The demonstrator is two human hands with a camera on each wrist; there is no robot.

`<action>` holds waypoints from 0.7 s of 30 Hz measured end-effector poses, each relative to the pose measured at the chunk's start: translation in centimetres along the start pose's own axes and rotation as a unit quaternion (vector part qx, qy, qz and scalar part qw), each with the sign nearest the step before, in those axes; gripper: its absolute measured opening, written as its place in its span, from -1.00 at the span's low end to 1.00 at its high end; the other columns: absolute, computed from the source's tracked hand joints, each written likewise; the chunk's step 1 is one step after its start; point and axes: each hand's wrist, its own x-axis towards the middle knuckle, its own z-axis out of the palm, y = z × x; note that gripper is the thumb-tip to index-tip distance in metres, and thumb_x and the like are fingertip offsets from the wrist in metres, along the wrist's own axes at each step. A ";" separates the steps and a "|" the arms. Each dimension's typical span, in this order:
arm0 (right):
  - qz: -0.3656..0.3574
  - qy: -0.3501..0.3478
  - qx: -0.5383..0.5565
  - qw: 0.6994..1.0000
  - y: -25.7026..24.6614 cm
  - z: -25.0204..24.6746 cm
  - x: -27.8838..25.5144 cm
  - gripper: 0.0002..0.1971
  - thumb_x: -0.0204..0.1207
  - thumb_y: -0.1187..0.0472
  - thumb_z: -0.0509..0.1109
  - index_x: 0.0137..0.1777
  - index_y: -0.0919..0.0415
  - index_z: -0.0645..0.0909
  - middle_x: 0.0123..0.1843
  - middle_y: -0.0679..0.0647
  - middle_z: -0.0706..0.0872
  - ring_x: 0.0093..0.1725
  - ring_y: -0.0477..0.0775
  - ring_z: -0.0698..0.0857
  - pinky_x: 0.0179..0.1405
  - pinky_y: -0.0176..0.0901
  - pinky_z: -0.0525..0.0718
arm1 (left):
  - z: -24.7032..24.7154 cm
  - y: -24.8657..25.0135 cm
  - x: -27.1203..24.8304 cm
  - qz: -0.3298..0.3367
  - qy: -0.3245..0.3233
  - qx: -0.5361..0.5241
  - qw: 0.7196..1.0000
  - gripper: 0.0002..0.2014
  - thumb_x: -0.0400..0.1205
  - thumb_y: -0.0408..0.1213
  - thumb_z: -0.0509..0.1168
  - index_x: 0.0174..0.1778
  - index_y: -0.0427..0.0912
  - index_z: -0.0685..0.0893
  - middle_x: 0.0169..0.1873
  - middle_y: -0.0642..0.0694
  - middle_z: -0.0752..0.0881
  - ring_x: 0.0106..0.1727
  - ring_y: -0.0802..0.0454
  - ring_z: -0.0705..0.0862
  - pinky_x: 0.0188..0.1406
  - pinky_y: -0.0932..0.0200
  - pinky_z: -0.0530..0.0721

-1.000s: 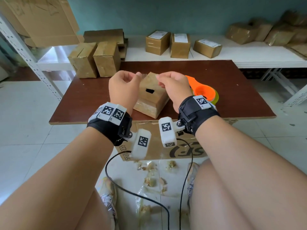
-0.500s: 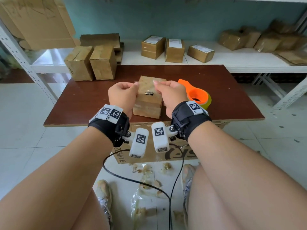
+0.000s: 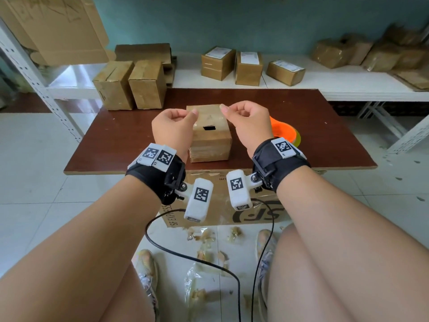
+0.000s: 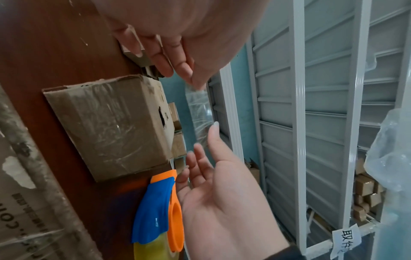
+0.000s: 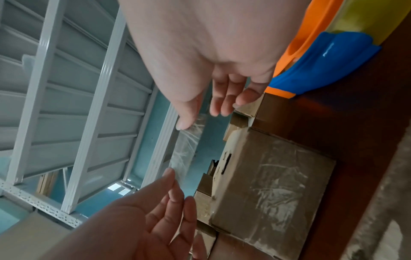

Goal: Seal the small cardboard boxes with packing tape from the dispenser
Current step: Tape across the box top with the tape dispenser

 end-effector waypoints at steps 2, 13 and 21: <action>0.005 0.007 -0.018 1.000 0.4 0.0 0.4 -0.75 0.53 -0.09 0.66 -0.15 0.08 0.82 -0.27 -0.10 0.77 -0.23 -0.15 0.68 0.09 0.00 0.76 | 0.0 0.0 0.2 -0.012 -0.006 0.006 1.000 -0.78 0.65 -0.12 0.60 0.12 -0.11 0.78 -0.14 0.03 0.83 -0.22 0.21 0.75 -0.17 0.35 0.69; 0.039 -0.015 -0.074 0.996 2.1 1.3 1.7 -0.78 0.52 -0.06 0.68 -0.15 0.08 0.87 -0.17 -0.10 0.86 -0.11 -0.17 0.78 -0.12 -0.27 0.66 | -0.1 -1.6 2.0 -0.061 0.019 0.041 0.997 -0.70 0.60 -0.18 0.64 0.19 -0.16 0.80 -0.13 0.01 0.84 -0.25 0.19 0.75 -0.32 0.35 0.65; 0.045 -0.010 -0.094 0.994 2.8 1.9 2.2 -0.78 0.50 -0.05 0.70 -0.23 0.05 0.83 -0.20 -0.15 0.84 -0.13 -0.15 0.78 -0.13 -0.25 0.66 | 0.0 -2.5 2.6 -0.057 0.024 0.056 0.997 -0.73 0.56 -0.21 0.68 0.09 -0.12 0.79 -0.15 -0.03 0.87 -0.12 0.06 0.87 -0.10 0.19 0.82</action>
